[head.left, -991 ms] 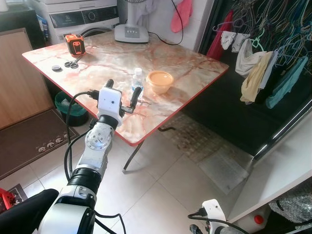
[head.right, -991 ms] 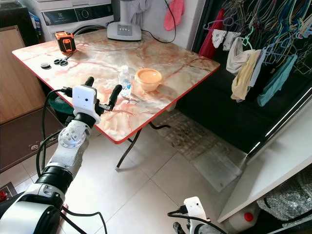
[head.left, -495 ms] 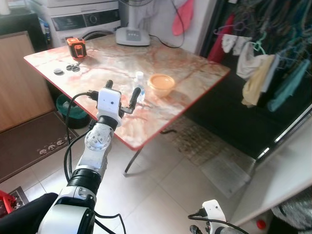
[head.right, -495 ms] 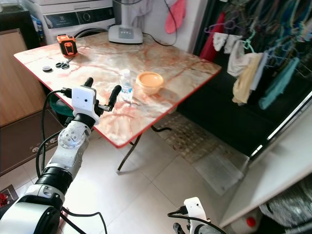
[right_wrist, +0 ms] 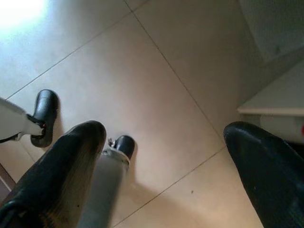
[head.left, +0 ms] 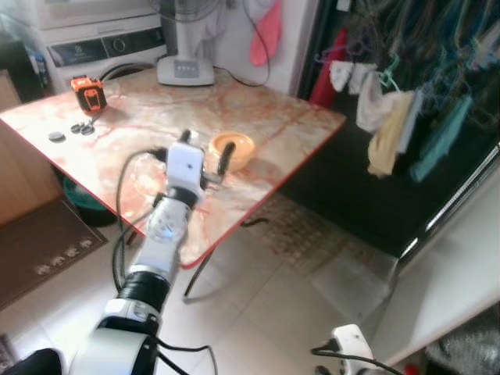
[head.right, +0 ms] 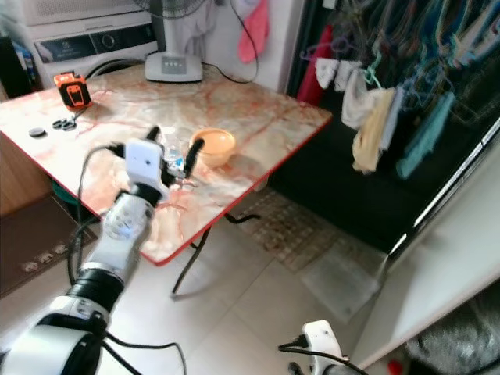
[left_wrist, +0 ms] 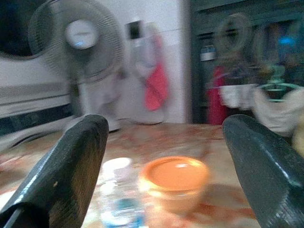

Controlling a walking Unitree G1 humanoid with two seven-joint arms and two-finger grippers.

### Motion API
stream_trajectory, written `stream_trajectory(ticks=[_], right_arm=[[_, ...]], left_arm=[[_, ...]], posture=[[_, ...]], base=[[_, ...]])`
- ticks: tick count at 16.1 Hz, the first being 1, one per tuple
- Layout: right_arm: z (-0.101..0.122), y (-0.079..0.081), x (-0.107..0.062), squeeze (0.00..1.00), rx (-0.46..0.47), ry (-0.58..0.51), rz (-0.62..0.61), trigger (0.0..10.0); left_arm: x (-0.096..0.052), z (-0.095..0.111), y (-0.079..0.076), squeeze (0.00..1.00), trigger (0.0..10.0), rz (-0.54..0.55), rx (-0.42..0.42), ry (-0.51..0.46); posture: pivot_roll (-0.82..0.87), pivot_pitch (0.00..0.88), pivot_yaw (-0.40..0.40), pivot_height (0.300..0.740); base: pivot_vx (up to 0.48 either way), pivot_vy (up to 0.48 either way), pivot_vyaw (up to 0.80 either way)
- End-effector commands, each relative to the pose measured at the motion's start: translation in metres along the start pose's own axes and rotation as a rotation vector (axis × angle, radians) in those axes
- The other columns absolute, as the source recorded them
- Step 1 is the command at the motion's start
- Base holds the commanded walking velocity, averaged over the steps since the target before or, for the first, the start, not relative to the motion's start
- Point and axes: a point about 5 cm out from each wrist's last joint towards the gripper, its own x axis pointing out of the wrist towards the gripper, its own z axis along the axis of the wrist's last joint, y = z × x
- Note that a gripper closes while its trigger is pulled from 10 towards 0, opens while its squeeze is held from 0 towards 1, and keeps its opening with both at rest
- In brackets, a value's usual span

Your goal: Restocking fridge

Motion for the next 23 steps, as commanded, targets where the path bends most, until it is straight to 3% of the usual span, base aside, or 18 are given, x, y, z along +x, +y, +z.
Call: stream_trajectory(ticks=[1, 6, 13, 19, 21, 23], right_arm=[[0.010, -0.003, -0.001, 0.00, -0.013, -0.029, -0.008, 10.0], [0.011, -0.003, -0.001, 0.00, -0.041, -0.030, -0.007, 10.0], [0.010, -0.002, 0.000, 0.00, -0.023, -0.033, 0.003, 10.0], [0.010, -0.002, 0.000, 0.00, -0.022, -0.031, 0.003, 10.0], [0.009, -0.002, -0.001, 0.00, -0.022, -0.030, 0.002, 10.0], [0.009, -0.002, -0.001, 0.00, -0.023, -0.029, 0.002, 10.0]], left_arm=[[0.001, 0.002, 0.003, 0.00, 10.0, 0.014, -0.002, -0.007], [0.001, 0.002, 0.004, 0.00, 10.0, 0.020, 0.002, -0.004], [0.001, 0.002, 0.006, 0.00, 10.0, 0.041, 0.016, -0.002], [0.002, 0.003, 0.005, 0.00, 10.0, 0.043, 0.033, -0.001], [0.010, 0.008, 0.002, 0.00, 10.0, 0.031, 0.083, 0.023], [0.018, 0.013, -0.001, 0.00, 10.0, 0.045, 0.079, 0.040]], posture=[[-0.03, 0.000, -0.130, 0.740], [-0.03, 0.000, -0.129, 0.740], [-0.03, 0.000, -0.128, 0.740], [-0.03, 0.000, -0.128, 0.740], [-0.03, 0.000, -0.130, 0.740], [-0.03, 0.000, -0.129, 0.740]], base=[[0.315, 0.000, 0.00], [0.316, 0.000, 0.00], [0.305, 0.000, 0.54], [0.000, 0.000, 0.00], [0.000, 0.000, 0.00], [0.000, 0.000, 0.00]])
